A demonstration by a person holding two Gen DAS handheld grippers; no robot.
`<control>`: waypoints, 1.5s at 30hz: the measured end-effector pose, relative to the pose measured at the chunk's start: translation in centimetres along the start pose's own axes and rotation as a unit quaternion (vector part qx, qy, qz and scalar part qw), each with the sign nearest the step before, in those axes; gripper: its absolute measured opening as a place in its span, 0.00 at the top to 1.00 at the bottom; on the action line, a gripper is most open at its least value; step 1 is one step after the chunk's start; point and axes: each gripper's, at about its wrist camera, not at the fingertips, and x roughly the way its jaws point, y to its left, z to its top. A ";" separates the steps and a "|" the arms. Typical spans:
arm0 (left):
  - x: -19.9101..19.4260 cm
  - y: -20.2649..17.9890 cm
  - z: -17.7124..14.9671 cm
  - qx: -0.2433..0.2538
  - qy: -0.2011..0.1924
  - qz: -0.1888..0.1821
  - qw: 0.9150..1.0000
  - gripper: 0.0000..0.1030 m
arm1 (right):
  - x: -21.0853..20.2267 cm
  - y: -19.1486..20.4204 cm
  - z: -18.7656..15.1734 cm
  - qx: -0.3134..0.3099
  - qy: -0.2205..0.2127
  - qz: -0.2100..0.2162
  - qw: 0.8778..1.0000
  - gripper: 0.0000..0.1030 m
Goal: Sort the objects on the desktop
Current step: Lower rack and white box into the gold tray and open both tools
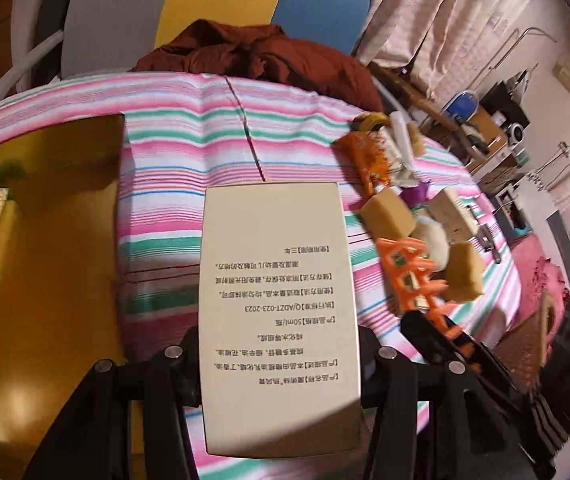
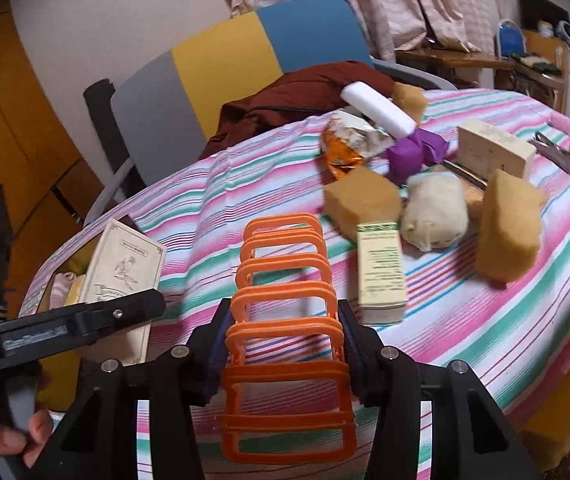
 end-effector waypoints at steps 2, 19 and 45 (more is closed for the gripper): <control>-1.3 0.5 -0.2 -0.003 -0.012 -0.004 1.000 0.50 | -0.3 0.8 0.2 -0.003 0.000 0.009 1.000 0.52; -8.1 16.1 -1.6 -0.084 -0.009 0.087 0.993 0.50 | 3.5 18.3 2.3 -0.100 0.071 0.117 0.986 0.52; -11.0 23.1 -1.9 -0.178 -0.060 0.176 0.966 0.31 | 11.5 26.0 3.4 -0.045 0.156 0.171 0.972 0.31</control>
